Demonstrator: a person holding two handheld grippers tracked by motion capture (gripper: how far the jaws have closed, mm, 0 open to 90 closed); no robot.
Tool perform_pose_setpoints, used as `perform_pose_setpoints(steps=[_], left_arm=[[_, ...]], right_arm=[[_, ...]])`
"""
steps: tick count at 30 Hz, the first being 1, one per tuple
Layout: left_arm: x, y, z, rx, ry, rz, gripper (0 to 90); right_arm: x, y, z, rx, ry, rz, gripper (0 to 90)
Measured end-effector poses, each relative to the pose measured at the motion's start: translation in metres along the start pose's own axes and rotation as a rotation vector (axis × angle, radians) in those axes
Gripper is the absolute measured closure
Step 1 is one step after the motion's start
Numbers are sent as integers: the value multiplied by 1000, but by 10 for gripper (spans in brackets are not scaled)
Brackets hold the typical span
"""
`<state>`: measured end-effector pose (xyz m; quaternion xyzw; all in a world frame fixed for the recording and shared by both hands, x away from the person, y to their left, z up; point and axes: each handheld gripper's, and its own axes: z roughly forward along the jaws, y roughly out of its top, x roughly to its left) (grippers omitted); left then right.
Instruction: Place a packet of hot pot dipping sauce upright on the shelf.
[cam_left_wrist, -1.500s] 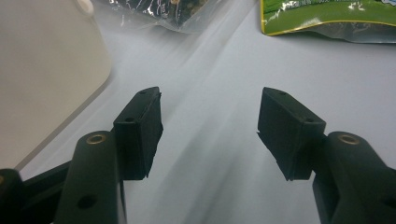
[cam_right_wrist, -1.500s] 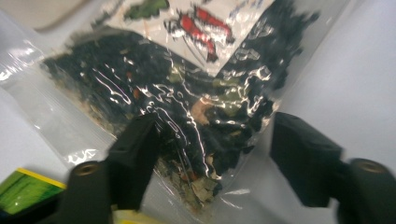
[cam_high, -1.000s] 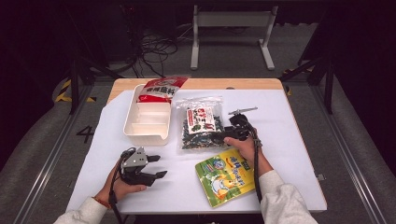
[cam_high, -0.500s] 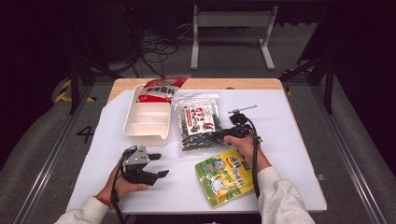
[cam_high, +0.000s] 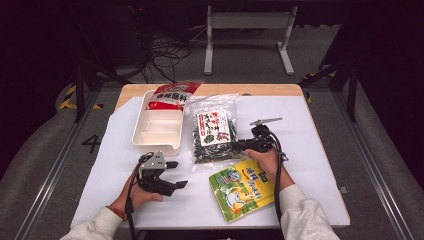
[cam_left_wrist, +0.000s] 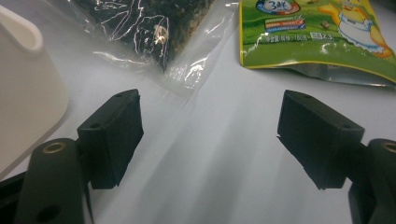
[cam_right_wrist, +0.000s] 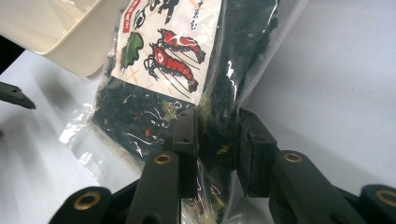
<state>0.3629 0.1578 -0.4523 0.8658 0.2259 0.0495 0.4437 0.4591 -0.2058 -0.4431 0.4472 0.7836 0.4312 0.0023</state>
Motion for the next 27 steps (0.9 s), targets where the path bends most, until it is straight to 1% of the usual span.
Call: perform_pose_setpoints(steps=[1, 3, 5, 7, 8, 9, 10, 11, 13, 14, 15, 16, 17, 18, 19, 20, 23, 25, 27], left_arm=[[0, 1, 1, -1, 0, 3, 214], [0, 2, 1, -7, -8, -1, 210], [0, 3, 3, -9, -8, -9, 200], [2, 3, 5, -4, -7, -21, 197], [2, 3, 6, -3, -14, -33, 192], [2, 3, 6, -3, -14, -33, 192], [2, 4, 7, 1, -11, -27, 192], [2, 4, 8, 2, -10, -29, 191], [2, 4, 9, 6, -5, -23, 186], [3, 5, 9, 4, -6, -25, 185], [4, 6, 9, 1, 2, -26, 185], [4, 6, 9, 1, 2, -26, 184], [4, 6, 9, 0, 2, -29, 184], [5, 7, 9, -3, 10, -27, 180], [6, 7, 9, -9, 16, -30, 176], [7, 8, 9, -12, 14, -40, 176], [10, 12, 9, -35, 17, -54, 167], [10, 14, 8, -43, 22, -55, 167], [10, 16, 7, -50, 32, -45, 166]], right_arm=[[1, -1, -2, -7, 2, -13, 728], [2, -3, -4, -22, 5, -23, 741], [4, -5, -7, -34, 8, -39, 752], [5, -8, -11, -53, 17, -55, 787], [6, -8, -13, -64, 22, -68, 791], [6, -8, -13, -64, 22, -68, 791], [9, -9, -16, -69, 25, -90, 793], [12, -9, -17, -73, 16, -111, 794], [14, -11, -18, -80, 17, -131, 795], [15, -12, -18, -86, 21, -150, 797], [17, -14, -19, -100, 27, -189, 813], [17, -14, -19, -100, 27, -189, 813], [18, -15, -20, -111, 37, -216, 815], [21, -16, -21, -108, 25, -245, 814], [25, -17, -22, -127, 30, -296, 815], [25, -17, -22, -127, 30, -296, 815], [32, -19, -20, -127, 34, -357, 812], [34, -19, -18, -130, 44, -378, 814], [36, -20, -17, -134, 56, -396, 814]])
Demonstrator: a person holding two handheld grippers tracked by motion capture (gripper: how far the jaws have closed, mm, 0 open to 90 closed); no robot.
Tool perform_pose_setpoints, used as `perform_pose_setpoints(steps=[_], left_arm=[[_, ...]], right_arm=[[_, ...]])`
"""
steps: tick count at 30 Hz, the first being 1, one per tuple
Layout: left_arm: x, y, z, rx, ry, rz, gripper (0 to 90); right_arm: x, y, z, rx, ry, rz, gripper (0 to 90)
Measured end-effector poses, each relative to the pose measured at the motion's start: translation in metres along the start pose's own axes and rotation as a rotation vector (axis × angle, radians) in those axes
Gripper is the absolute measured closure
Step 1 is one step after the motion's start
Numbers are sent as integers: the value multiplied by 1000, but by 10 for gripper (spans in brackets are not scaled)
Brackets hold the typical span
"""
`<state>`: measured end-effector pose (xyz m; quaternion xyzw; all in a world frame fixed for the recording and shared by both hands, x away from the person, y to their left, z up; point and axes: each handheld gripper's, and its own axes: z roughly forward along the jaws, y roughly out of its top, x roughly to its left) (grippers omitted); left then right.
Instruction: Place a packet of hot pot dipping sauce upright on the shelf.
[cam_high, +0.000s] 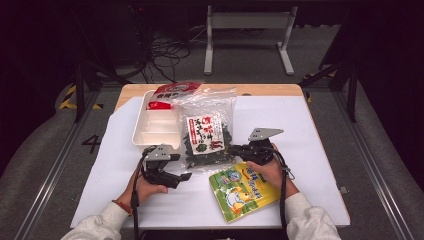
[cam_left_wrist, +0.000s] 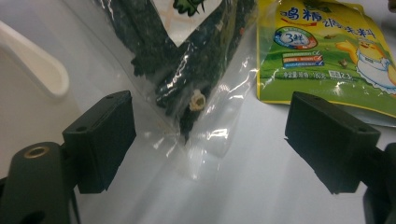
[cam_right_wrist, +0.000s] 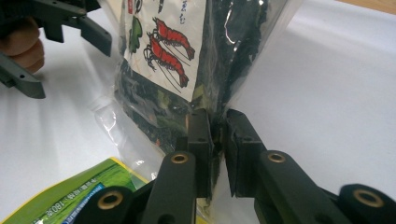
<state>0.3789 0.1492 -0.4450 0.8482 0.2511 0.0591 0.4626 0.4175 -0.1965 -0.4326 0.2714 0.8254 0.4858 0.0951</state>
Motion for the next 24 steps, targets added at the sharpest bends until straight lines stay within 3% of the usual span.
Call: perform_pose_setpoints(steps=[10, 14, 15, 20, 24], left_arm=[[1, 13, -12, -86, -18, 21, 224], [-3, 16, -19, -109, 41, 42, 252], [-2, 13, -25, -127, 39, 24, 250], [4, 0, -31, -80, 88, -2, 221], [12, -6, -32, -74, 73, -24, 192]], right_arm=[[12, 4, 4, -21, 39, -64, 810], [17, 6, 6, -8, 29, -85, 811], [17, 5, 7, -7, 30, -84, 813], [16, 2, 7, -5, 34, -96, 816], [21, 3, 7, -13, 31, -132, 816]])
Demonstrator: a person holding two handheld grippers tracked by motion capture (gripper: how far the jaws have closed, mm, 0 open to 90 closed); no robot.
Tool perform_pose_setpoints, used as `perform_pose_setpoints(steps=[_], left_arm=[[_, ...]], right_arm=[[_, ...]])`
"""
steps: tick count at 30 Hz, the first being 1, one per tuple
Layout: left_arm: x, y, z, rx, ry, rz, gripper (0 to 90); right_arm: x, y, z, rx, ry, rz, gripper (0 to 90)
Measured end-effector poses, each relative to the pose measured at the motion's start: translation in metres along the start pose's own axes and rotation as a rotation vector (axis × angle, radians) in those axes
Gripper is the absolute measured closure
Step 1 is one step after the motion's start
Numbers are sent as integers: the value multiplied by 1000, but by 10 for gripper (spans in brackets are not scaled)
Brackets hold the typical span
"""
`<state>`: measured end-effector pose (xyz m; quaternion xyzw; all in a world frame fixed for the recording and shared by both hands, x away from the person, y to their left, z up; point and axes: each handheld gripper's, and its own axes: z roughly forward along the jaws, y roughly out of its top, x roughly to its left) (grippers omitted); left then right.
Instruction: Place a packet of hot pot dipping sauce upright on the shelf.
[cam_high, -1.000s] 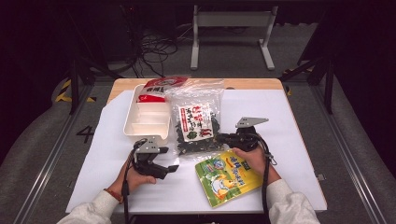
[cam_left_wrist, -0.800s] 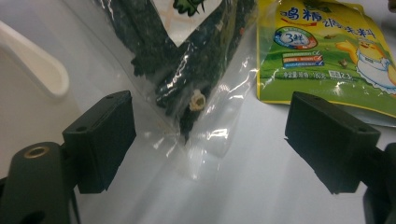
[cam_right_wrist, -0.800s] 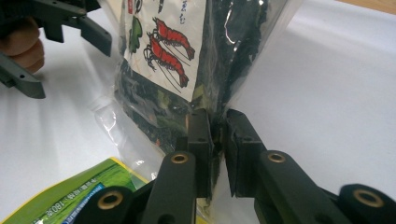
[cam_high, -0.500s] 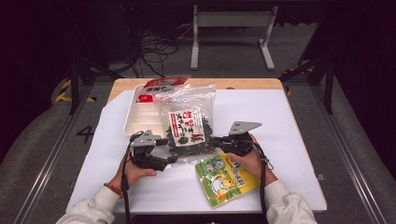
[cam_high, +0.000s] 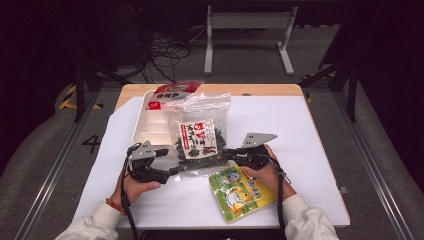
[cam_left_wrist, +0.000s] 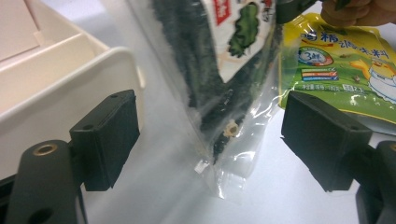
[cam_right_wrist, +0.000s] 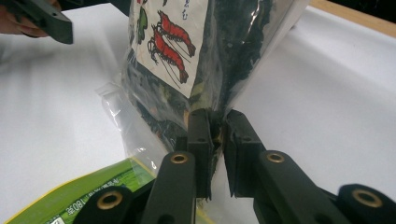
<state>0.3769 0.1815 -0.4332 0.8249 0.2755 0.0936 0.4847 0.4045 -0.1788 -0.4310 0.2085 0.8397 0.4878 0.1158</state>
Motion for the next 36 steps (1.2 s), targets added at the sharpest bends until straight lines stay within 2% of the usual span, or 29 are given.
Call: perform_pose_setpoints(steps=[3, 4, 8, 12, 16, 20, 24, 26, 27, 29, 31, 35, 36], left_arm=[[-1, 4, 1, -15, -5, 15, 195], [-1, 7, 2, -16, -4, 38, 192], [-3, 10, 4, -16, -4, 42, 196], [1, 10, 4, -30, -24, 24, 236], [-1, 13, 6, -34, -18, 28, 283], [1, 14, 7, -35, -13, 10, 345], [4, 14, 4, -39, -26, -8, 464], [6, 13, -3, -71, -65, 17, 566], [6, 13, -3, -71, -65, 17, 614], [5, 14, -8, -75, -100, 52, 661], [5, 14, -9, -73, -108, 61, 674], [7, 13, -7, -72, -106, 39, 661], [7, 13, -5, -71, -108, 39, 633]], right_arm=[[3, 1, 2, 3, 0, -21, 816], [6, 2, 5, -2, 7, -29, 814], [9, 3, 9, 3, 9, -40, 812], [10, 3, 10, 2, 9, -41, 811], [13, 4, 12, 0, 13, -42, 810], [16, 5, 15, 1, 15, -44, 807], [19, 5, 16, 1, 17, -41, 805], [20, 6, 17, 9, 7, -51, 802], [20, 6, 17, 9, 7, -51, 802], [22, 6, 19, 30, -16, -51, 798], [23, 6, 19, 32, -23, -49, 794], [24, 7, 20, 33, -32, -53, 793], [24, 7, 20, 33, -33, -53, 795]])
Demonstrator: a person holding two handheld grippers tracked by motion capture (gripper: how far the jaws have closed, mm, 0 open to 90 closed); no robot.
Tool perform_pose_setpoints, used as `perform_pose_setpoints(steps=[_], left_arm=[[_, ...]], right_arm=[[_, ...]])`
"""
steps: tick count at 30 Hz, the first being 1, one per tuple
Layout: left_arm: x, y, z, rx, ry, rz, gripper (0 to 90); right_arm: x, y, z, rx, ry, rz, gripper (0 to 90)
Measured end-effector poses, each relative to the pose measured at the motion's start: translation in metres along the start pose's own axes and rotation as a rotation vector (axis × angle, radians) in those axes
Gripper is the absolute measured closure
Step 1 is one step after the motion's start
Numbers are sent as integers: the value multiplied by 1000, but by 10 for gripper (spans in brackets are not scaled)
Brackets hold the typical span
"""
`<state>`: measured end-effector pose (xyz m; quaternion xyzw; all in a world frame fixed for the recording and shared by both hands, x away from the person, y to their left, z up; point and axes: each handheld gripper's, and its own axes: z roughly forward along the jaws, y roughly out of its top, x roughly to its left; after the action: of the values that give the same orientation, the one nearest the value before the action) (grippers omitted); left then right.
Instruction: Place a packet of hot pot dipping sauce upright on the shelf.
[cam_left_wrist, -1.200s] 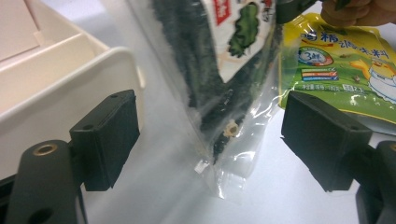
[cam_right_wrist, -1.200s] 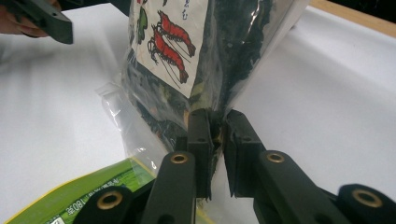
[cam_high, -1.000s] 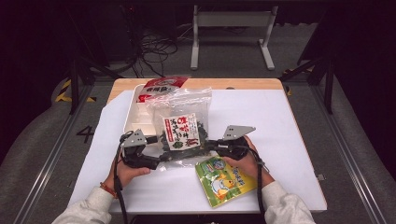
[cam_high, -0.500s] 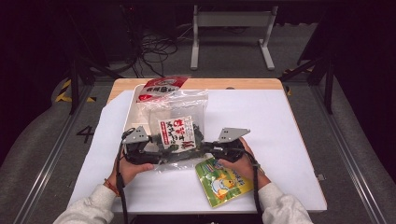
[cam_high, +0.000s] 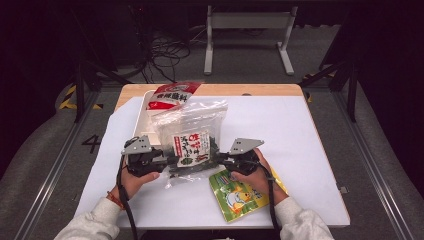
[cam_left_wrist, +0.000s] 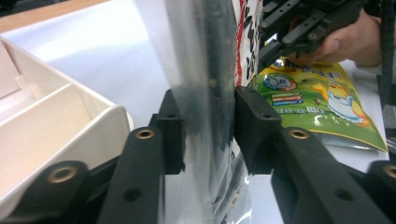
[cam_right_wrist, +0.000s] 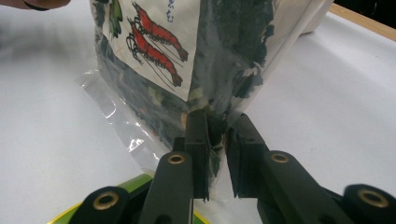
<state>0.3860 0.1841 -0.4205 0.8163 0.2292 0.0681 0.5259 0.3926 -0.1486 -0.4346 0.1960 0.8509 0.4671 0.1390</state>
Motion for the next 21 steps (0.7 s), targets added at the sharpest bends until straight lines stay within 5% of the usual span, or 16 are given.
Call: perform_pose_setpoints(steps=[3, 8, 13, 16, 21], left_arm=[[-1, 0, 8, 25, 7, 0, 521], [-2, 3, 9, 9, 5, 1, 515], [-6, 8, 6, -27, -49, 26, 676], [-10, 9, 4, -20, -52, 54, 704], [-9, 7, 2, -29, -59, 42, 722]], right_arm=[[1, 0, 1, -3, 10, -6, 796], [4, 2, 2, -4, 1, -15, 796], [4, 3, 0, -3, -21, -5, 782], [4, 4, 0, -5, -33, -1, 746], [8, 6, -1, 6, -43, 7, 653]])
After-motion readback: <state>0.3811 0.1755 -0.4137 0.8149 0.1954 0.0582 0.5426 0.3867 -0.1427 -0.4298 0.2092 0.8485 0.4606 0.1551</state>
